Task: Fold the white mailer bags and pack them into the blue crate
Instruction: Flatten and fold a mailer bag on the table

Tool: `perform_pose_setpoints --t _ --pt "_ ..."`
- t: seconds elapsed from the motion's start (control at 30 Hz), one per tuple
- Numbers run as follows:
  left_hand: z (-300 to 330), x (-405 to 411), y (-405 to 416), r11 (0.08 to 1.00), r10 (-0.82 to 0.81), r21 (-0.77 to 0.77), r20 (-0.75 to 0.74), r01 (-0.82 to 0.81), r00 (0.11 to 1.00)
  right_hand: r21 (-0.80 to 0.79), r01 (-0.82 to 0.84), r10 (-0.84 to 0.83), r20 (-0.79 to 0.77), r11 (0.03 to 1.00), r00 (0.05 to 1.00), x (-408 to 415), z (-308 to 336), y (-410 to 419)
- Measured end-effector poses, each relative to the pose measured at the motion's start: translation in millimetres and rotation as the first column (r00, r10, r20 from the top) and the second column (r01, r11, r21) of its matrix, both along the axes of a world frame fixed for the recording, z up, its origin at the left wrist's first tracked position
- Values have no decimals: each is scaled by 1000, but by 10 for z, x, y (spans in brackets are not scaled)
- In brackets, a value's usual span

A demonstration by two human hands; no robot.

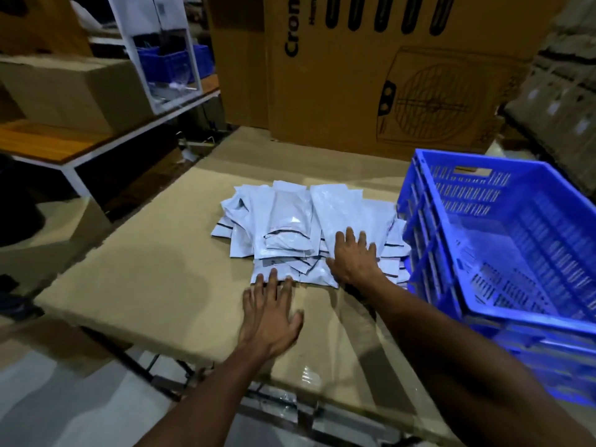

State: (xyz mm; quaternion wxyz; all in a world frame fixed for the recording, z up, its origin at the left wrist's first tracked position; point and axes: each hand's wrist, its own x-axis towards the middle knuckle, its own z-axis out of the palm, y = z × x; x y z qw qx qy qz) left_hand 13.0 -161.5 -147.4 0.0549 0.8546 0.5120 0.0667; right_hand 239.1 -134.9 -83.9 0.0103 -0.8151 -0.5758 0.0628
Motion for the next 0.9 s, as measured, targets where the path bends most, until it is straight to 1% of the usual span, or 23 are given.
perform_pose_setpoints --t 0.07,0.23,0.33,0.4,0.5,0.53,0.57,0.6,0.63,0.67,0.7,0.73,0.77,0.8,0.83,0.9 --pt "-2 -3 -5 1000 -3 8 6 3 1000 34 19 -19 17 999 1000 -14 -49 16" --pt "30 4 1 1000 -8 -24 6 8 1000 239 -20 3 70 971 998 50 -3 -109" --pt "52 0 -14 1000 -11 -23 36 12 999 348 -49 39 34 936 999 7 -113 -380" --pt "54 10 -36 1000 0 4 62 0 998 372 -69 68 16 925 998 -85 -293 -608" --pt "73 -10 -77 992 28 117 100 -40 995 382 -102 139 -71 918 988 -313 -567 -988" --pt "84 -28 -94 983 19 179 122 -41 992 417 -144 183 -55 897 982 -391 -631 -1133" --pt "91 -43 -112 963 -22 267 149 -19 989 454 -209 243 -18 866 970 -448 -711 -1272" --pt "103 -47 -126 926 -105 375 164 36 981 463 -281 311 11 841 950 -493 -774 -1403" --pt "117 -43 -139 864 -217 488 144 121 966 455 -340 376 12 823 927 -513 -838 -1507" --pt "136 -33 -142 782 -329 583 84 221 941 447 -384 429 0 808 903 -506 -860 -1571" --pt "150 -22 -137 703 -413 639 9 312 911 439 -415 469 -16 797 883 -484 -855 -1604" --pt "164 -25 -127 654 -458 652 -61 382 887 420 -445 499 -22 791 866 -461 -852 -1619" --pt "161 -44 -104 638 -473 636 -120 433 873 397 -480 530 -19 782 848 -438 -853 -1615" --pt "129 -83 -79 648 -472 599 -168 470 865 380 -516 561 -9 768 828 -427 -831 -1619" --pt "74 -139 -57 676 -466 546 -202 495 861 370 -549 591 -2 750 806 -415 -813 -1616" --pt "-42 -261 -22 765 -449 394 -241 510 860 361 -587 624 17 725 781 -403 -767 -1606"
